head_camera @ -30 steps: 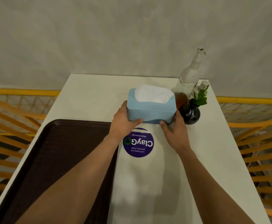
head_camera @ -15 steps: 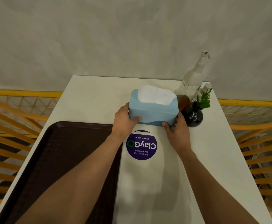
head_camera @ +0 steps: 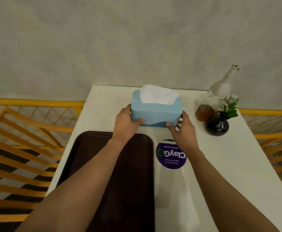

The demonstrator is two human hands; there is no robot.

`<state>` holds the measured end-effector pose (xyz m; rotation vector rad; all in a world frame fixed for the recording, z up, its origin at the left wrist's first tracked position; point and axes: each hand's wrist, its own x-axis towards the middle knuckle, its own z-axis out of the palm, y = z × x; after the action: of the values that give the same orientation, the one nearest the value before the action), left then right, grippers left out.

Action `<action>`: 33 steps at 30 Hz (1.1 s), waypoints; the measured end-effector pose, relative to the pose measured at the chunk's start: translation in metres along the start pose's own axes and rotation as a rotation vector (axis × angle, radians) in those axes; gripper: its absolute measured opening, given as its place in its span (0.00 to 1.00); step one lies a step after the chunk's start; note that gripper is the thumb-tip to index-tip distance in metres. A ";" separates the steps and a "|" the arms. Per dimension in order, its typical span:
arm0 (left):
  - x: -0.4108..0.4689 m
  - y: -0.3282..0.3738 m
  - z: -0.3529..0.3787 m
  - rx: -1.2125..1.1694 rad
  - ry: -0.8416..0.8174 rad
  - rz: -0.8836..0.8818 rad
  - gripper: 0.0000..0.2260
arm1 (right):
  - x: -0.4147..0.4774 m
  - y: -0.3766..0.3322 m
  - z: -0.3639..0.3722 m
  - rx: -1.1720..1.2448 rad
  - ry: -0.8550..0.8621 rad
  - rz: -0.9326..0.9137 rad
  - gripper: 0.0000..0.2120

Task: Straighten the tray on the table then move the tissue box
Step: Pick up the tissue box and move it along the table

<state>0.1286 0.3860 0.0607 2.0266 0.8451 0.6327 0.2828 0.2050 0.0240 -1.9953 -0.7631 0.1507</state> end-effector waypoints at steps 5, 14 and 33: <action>0.010 -0.032 -0.060 0.036 0.037 -0.018 0.30 | 0.000 -0.045 0.056 0.024 -0.033 -0.021 0.32; 0.020 -0.094 -0.146 0.060 0.065 -0.024 0.30 | -0.001 -0.097 0.141 0.009 -0.125 -0.028 0.33; 0.035 -0.153 -0.164 0.014 0.014 -0.071 0.36 | 0.002 -0.098 0.194 -0.110 -0.193 0.018 0.36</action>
<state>-0.0121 0.5599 0.0235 1.9978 0.9274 0.6032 0.1630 0.3843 0.0015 -2.1138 -0.8925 0.3214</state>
